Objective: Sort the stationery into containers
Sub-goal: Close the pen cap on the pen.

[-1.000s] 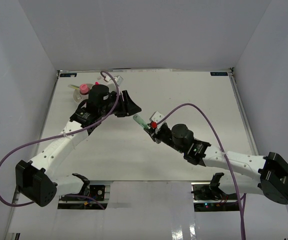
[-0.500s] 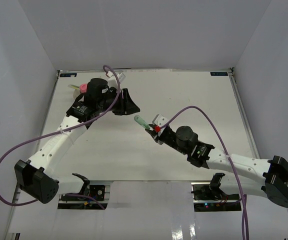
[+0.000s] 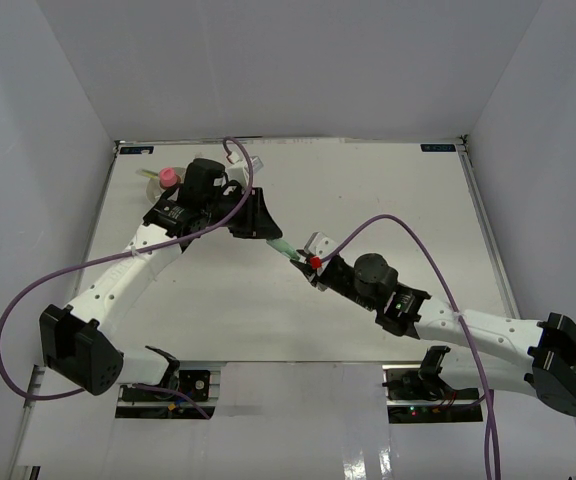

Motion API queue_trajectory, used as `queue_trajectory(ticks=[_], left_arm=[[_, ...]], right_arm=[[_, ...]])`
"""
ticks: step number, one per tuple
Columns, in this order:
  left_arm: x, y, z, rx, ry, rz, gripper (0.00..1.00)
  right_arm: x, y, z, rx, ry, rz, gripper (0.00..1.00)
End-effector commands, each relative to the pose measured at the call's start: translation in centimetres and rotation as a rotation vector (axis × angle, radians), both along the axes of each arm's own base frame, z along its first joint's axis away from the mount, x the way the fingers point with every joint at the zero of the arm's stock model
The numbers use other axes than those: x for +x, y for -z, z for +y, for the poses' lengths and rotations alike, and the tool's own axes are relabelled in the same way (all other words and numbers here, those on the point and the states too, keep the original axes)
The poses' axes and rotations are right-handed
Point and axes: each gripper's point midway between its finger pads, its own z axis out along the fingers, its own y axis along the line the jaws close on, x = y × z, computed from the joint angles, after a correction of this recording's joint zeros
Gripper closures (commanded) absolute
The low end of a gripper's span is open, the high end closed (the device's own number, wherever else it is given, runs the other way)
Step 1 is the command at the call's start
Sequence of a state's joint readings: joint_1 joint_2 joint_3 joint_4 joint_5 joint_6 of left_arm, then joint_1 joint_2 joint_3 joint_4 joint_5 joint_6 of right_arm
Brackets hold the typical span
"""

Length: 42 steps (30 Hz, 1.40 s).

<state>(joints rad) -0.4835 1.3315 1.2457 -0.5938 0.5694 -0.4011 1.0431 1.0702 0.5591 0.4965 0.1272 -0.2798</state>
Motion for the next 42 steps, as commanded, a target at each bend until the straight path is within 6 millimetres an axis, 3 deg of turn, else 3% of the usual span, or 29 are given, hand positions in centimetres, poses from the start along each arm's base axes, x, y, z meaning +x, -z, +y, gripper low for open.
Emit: queue_trajectory(ticks=[1,6,18,30,42], left_arm=[[-0.5,-1.6,0.1,-0.020,0.033,-0.039,0.60],[-0.4,-2.5,0.3,-0.024,0.031,-0.076,0.53],[-0.9,-3.5,0.0,-0.063,0.090,-0.093,0.55],[-1.0,-1.7,0.0,-0.038,0.105,-0.067,0.57],[-0.6,-1.3,0.1,-0.023,0.102,-0.077,0.61]], right_arm=[[0.1,-2.3,0.0,0.059,0.003,-0.059,0.76],[0.2,-1.9,0.0,0.050,0.006,-0.053,0.76],[0.3,-1.6,-0.5,0.048,0.018,-0.053,0.76],[0.6,-2.0,-0.7,0.056,0.027,-0.061,0.76],[0.9,-2.6,-0.5,0.069,0.029,-0.071,0.76]])
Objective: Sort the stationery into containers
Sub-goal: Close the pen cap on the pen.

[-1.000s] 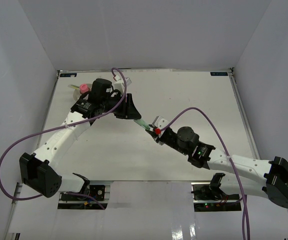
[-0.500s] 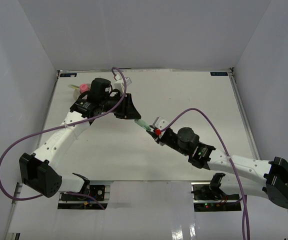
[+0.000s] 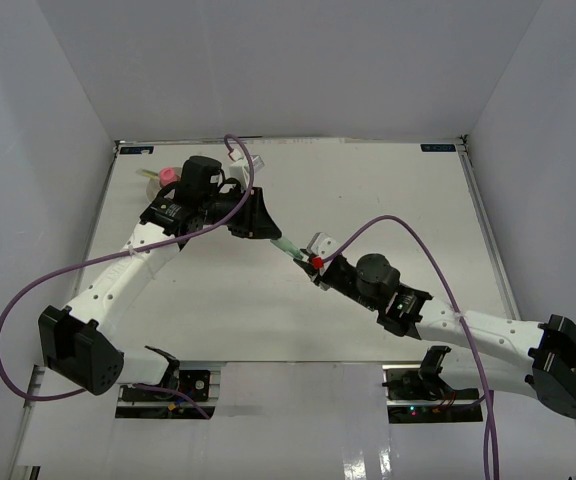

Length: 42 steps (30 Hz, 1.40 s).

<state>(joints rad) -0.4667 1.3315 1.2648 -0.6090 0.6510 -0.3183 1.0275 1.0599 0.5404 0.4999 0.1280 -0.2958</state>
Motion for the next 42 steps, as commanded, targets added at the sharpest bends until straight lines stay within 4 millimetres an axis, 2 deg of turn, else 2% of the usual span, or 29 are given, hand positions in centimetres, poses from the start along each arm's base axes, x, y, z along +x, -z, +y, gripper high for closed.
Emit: queue_trajectory(ticks=[1,9,14,33,42], left_arm=[[-0.1,-0.4,0.1,-0.005,0.014,-0.026,0.62],[0.0,-0.3,-0.2,-0.012,0.031,-0.020,0.71],[-0.3,0.3,-0.2,-0.014,0.038,-0.006,0.72],[-0.5,3.4,-0.1,0.005,0.028,0.053,0.73],[-0.7,3.5,-0.9,-0.018,0.049,0.063,0.73]], right_arm=[[0.5,-3.2,0.2,0.085,0.014,-0.063,0.76],[0.6,-3.7,0.3,0.094,0.010,-0.074,0.77],[0.6,-4.2,0.6,0.103,0.002,-0.082,0.77],[2.0,-10.0,2.0,0.165,-0.003,-0.173,0.79],[2.3,-11.9,2.7,0.202,-0.011,-0.196,0.79]])
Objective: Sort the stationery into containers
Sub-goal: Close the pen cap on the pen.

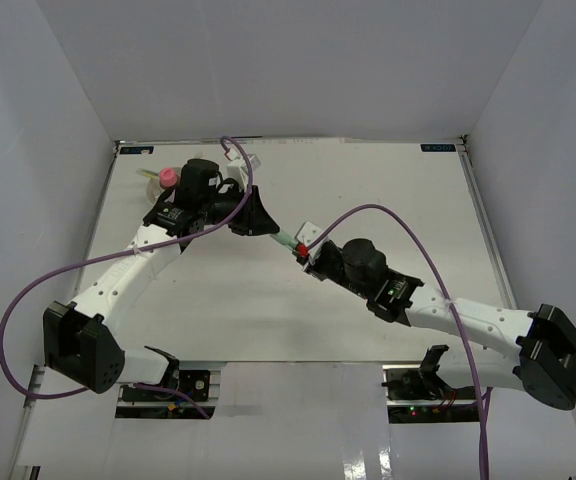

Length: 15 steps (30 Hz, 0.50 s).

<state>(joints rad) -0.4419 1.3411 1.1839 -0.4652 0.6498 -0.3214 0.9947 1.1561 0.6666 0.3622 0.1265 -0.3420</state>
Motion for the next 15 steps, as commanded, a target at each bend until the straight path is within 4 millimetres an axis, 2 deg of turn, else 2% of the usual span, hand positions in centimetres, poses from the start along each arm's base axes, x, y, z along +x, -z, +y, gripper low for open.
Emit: queue_trajectory(ticks=[1,6,15], left_arm=[[-2.6,2.2,-1.2,0.003,0.082,0.113,0.73],[-2.9,2.5,-1.9,-0.005,0.097,0.127,0.73],[-3.3,3.4,-2.5,0.002,0.107,0.145,0.71]], right_arm=[[0.1,-12.7,2.1,0.320,-0.051,-0.219,0.79],[0.4,-13.5,2.4,0.329,-0.049,-0.233,0.80],[1.0,-15.7,1.5,0.353,-0.017,-0.280,0.80]])
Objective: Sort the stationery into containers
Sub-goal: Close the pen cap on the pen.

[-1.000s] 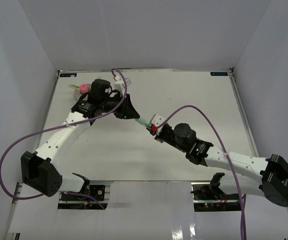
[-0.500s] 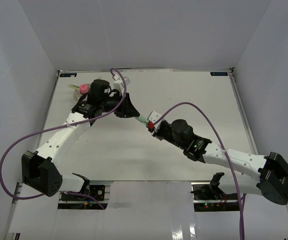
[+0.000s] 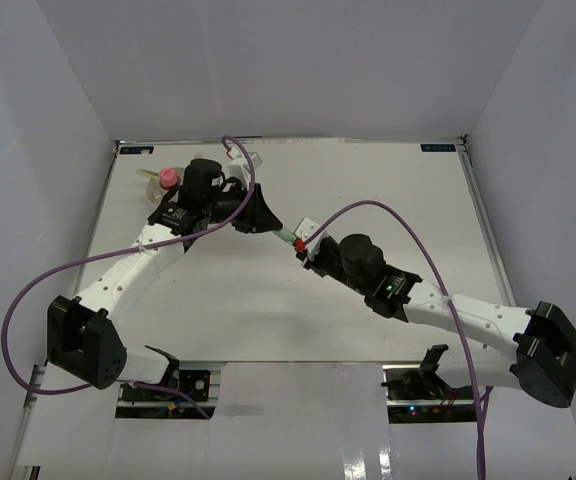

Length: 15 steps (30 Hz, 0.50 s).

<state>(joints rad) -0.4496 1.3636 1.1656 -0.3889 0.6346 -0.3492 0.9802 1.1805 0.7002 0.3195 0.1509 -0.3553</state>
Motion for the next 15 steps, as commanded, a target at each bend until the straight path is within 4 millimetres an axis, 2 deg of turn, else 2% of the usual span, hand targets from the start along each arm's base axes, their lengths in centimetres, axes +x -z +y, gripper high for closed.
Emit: queue_trajectory(ticks=[1,11,15], left_arm=[[-4.4,3.3,-1.9,0.020,0.128,0.165,0.70],[-4.5,3.8,-2.0,0.022,0.123,0.178,0.67],[-4.8,3.5,-2.5,0.003,0.137,0.186,0.66]], right_arm=[[0.0,-16.5,1.6,0.394,-0.051,-0.299,0.80],[0.3,-18.8,1.2,0.429,-0.051,-0.331,0.80],[0.1,-18.7,1.8,0.434,-0.071,-0.322,0.80]])
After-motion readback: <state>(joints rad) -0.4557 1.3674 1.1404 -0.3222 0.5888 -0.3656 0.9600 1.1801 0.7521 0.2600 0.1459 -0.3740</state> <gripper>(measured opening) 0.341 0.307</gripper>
